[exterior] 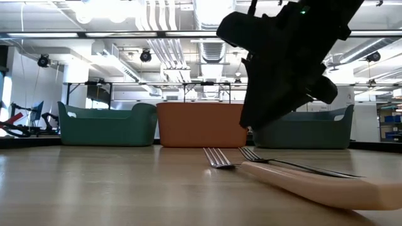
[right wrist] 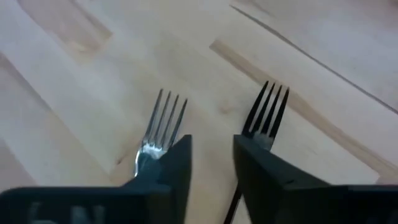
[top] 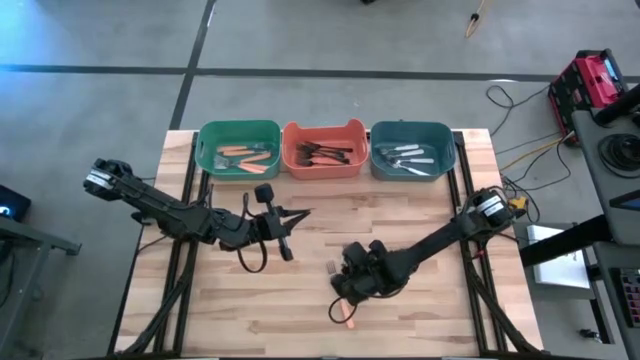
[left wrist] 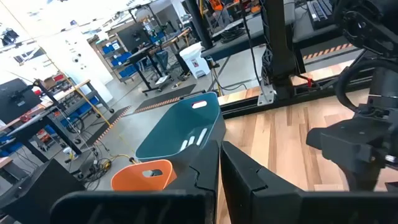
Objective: Sort silverware by color (type)
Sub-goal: Put the black fork into the orange bin
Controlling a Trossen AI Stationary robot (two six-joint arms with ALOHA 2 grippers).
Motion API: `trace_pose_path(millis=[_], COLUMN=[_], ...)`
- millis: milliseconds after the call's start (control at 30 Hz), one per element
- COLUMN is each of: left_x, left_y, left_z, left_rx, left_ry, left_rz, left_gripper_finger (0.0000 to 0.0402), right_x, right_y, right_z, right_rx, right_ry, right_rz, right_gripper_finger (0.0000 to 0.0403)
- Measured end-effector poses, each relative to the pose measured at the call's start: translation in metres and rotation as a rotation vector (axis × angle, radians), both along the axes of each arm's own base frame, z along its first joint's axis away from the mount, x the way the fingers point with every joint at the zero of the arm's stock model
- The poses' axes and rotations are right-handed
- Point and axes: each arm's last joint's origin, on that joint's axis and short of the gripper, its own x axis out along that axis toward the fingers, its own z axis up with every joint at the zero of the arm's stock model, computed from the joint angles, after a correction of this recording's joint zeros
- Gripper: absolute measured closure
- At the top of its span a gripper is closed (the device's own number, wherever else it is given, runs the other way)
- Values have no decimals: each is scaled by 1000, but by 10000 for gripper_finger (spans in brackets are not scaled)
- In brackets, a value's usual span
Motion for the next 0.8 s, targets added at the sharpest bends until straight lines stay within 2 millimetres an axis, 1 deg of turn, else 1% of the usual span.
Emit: trace_pose_path(millis=[167, 300, 600, 800], left_x=[0, 0, 0, 0], left_y=[0, 0, 0, 0], left_z=[0, 0, -1, -1], left_rx=[1, 1, 1, 2], left_ry=[2, 3, 3, 6], left_rz=[0, 0, -1, -1], left_gripper_finger=[401, 401, 401, 401], right_x=[0, 0, 1, -3], right_y=[0, 0, 0, -1], right_z=[0, -3, -19, -33], right_rx=[19, 21, 19, 21], right_ry=[-13, -9, 20, 100], right_rz=[-35, -44, -84, -120], right_gripper_finger=[220, 190, 191, 193])
